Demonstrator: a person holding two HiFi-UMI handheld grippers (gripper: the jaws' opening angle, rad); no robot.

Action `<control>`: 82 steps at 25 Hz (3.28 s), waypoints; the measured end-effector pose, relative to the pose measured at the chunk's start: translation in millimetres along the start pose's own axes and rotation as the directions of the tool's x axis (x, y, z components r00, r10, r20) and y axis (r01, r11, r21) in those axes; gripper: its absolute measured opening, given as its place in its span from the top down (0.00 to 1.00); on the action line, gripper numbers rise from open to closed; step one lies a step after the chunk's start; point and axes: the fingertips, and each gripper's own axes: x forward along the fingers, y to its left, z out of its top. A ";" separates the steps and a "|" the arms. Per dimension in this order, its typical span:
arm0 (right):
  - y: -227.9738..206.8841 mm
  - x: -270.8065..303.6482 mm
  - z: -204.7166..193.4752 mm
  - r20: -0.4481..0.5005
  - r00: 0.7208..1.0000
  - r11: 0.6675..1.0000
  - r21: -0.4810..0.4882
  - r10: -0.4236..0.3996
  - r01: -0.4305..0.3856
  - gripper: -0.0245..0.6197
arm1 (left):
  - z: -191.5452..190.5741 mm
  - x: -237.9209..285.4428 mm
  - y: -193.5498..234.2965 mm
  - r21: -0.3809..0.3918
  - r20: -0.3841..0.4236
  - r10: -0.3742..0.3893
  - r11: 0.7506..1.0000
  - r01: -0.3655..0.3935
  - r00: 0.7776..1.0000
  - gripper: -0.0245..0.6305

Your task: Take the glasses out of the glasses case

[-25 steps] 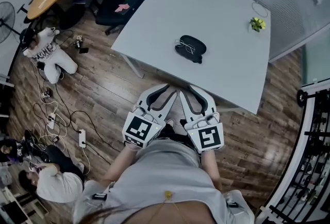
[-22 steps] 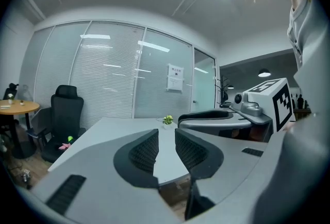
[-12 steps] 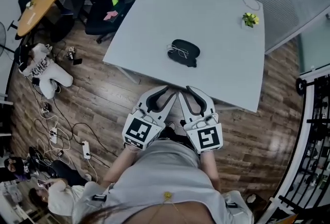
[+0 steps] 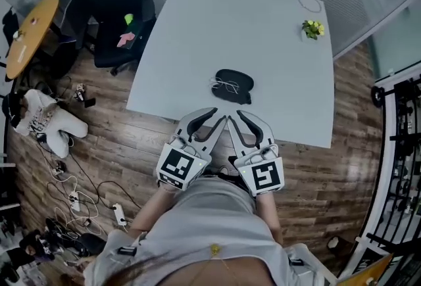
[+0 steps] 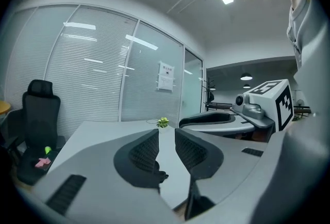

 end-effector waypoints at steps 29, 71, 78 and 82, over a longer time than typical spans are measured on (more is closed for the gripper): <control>-27.2 111.6 -50.6 -0.298 0.929 0.969 -0.183 -0.218 0.168 0.85 | -9.9 25.5 116.2 0.018 -0.081 -0.222 0.974 0.224 0.972 0.79; -69.5 173.6 -243.6 -0.746 0.661 0.920 -0.204 0.076 -0.336 0.80 | -39.6 64.1 161.8 -0.087 -0.196 -0.044 0.996 0.027 0.980 0.79; -68.8 177.9 -268.8 -0.800 0.580 0.889 -0.143 0.154 -0.434 0.74 | -41.7 64.0 169.1 -0.102 -0.202 -0.027 0.995 0.006 0.979 0.79; -68.3 181.3 -279.1 -0.818 0.541 0.865 -0.115 0.196 -0.488 0.74 | -44.6 65.2 168.2 -0.112 -0.210 -0.030 0.994 0.007 0.977 0.79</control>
